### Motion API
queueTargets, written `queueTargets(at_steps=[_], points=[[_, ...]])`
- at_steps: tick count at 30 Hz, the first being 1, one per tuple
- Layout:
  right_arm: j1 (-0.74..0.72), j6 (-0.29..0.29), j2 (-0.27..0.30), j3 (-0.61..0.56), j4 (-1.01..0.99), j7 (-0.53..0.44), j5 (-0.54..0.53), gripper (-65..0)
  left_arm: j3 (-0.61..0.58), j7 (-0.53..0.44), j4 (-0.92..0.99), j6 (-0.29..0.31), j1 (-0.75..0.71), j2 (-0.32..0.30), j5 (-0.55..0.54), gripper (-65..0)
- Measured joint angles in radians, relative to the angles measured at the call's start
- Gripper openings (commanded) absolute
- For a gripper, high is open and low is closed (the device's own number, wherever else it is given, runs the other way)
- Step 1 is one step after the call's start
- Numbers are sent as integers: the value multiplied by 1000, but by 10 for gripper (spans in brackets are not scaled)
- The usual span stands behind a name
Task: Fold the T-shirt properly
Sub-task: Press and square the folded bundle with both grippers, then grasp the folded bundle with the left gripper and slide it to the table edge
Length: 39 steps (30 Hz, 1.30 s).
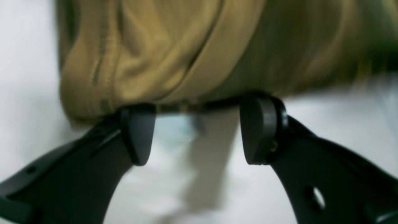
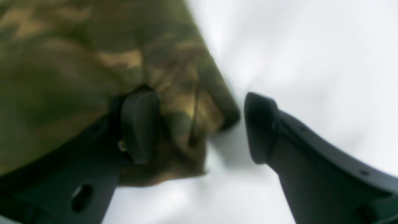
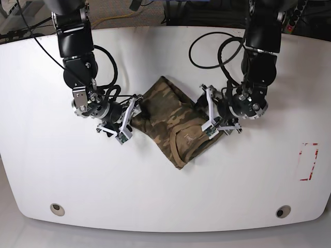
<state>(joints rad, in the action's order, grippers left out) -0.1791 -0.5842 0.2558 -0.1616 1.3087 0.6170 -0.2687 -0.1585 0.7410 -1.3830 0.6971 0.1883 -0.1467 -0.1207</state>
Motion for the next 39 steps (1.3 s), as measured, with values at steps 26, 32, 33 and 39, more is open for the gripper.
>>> queueTargets(at_steps=[26, 32, 33, 39], points=[[60, -8, -130, 1, 235, 179, 8, -235, 103, 79, -443, -29, -65, -36, 51, -235], [56, -23, -132, 73, 235, 190, 0, -235, 53, 33, -376, -188, -107, 108, 159, -157], [54, -22, -138, 111, 235, 185, 3, -235, 43, -7, -359, -232, -121, 128, 173, -153], [50, -18, -136, 210, 209, 193, 10, -235, -23, -181, -249, -374, -175, 177, 208, -142]])
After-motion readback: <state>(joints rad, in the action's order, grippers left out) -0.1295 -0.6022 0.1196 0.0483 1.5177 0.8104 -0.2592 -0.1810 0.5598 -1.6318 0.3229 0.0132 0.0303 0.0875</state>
